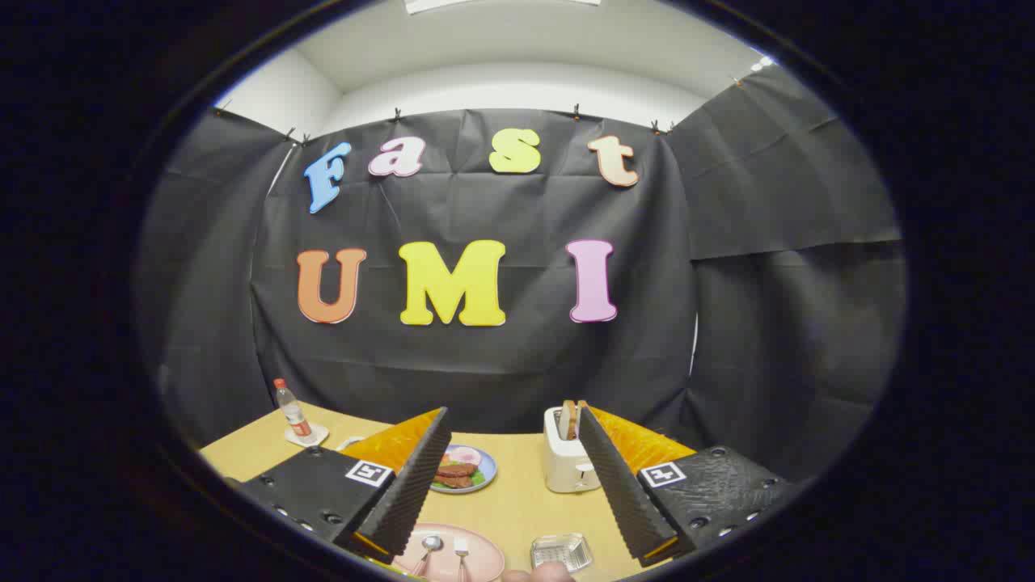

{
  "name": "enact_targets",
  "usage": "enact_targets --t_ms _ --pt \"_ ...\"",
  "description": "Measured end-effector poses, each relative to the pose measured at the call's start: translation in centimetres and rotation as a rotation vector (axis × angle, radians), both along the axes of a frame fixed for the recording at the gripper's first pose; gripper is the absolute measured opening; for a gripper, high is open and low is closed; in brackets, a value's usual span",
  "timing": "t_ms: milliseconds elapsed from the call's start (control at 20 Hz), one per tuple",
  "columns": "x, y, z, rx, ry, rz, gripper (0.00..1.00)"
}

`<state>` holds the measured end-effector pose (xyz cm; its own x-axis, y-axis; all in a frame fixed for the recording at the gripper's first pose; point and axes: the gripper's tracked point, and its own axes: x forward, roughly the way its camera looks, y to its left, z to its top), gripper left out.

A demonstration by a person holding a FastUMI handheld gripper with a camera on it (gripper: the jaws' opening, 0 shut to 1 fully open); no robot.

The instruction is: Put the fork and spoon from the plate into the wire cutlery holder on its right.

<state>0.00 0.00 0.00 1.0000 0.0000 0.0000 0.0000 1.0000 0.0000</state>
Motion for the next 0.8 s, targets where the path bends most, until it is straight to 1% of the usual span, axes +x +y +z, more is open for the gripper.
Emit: enact_targets --t_ms 200,350,500,700,800 --pt "0.4 1.2 -0.5 0.014 0.003 0.016 0.95" --pt "0.4 2.8 -1.0 0.025 0.006 0.049 0.95" --pt "0.6 3.3 -0.9 0.027 -0.005 0.065 0.95" --pt "0.1 4.2 -1.1 0.024 -0.009 0.096 0.95" --pt "-0.1 4.6 -2.0 0.016 0.006 0.115 0.95"
